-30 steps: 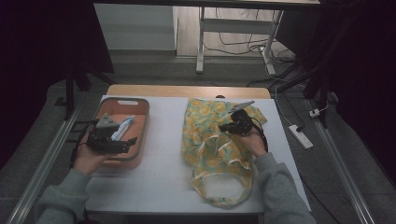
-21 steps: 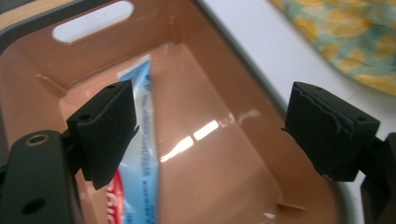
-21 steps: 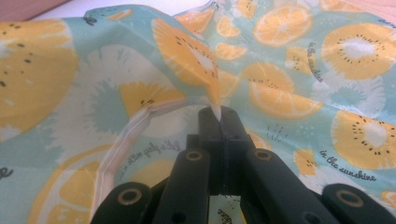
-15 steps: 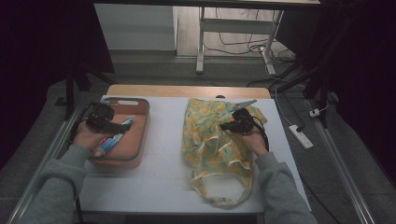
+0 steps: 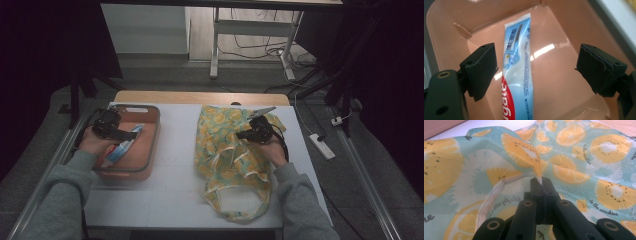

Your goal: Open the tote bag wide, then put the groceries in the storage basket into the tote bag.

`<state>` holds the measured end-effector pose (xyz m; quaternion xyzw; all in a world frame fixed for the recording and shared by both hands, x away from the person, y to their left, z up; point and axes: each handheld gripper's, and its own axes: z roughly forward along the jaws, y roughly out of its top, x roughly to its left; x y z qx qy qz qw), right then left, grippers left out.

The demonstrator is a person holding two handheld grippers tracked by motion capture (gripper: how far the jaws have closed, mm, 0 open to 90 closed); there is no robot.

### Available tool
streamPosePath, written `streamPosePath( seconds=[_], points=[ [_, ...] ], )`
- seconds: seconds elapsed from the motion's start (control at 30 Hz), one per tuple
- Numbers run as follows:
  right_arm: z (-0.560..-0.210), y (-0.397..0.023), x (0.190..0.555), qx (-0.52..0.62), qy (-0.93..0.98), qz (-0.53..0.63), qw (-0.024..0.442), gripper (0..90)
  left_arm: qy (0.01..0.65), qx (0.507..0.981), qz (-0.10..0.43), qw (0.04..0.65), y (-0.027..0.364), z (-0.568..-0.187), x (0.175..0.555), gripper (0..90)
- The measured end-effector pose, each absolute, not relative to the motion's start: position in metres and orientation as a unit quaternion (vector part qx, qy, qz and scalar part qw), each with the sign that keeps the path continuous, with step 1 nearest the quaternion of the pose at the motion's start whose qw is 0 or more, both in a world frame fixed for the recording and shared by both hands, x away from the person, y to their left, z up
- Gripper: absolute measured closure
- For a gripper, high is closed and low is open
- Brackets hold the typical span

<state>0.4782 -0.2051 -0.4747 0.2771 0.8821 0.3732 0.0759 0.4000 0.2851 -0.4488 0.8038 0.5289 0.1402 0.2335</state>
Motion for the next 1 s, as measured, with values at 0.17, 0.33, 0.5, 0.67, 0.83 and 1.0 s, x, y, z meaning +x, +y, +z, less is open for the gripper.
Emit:
streamPosePath(
  seconds=[0.17,0.33,0.5,0.67,0.83,1.0],
  points=[
    [-0.475,-0.202,0.477,0.27,0.885,0.372,0.077,89.2,0.536,0.804,0.132,0.22,0.29,-0.454,0.404,17.0],
    [-0.475,-0.2,0.477,0.268,0.886,0.37,0.076,89.2,0.542,0.807,0.119,0.2,0.291,-0.464,0.412,16.6],
    [-0.475,-0.201,0.476,0.268,0.886,0.371,0.075,89.2,0.547,0.811,0.11,0.175,0.289,-0.477,0.421,18.3],
    [-0.475,-0.2,0.476,0.267,0.887,0.369,0.075,89.2,0.552,0.814,0.097,0.152,0.287,-0.49,0.43,20.0],
    [-0.475,-0.2,0.476,0.267,0.887,0.369,0.074,89.2,0.543,0.823,0.089,0.14,0.282,-0.496,0.431,23.3],
    [-0.475,-0.2,0.475,0.266,0.888,0.369,0.074,89.2,0.545,0.824,0.097,0.118,0.278,-0.5,0.434,24.8]
  ],
)
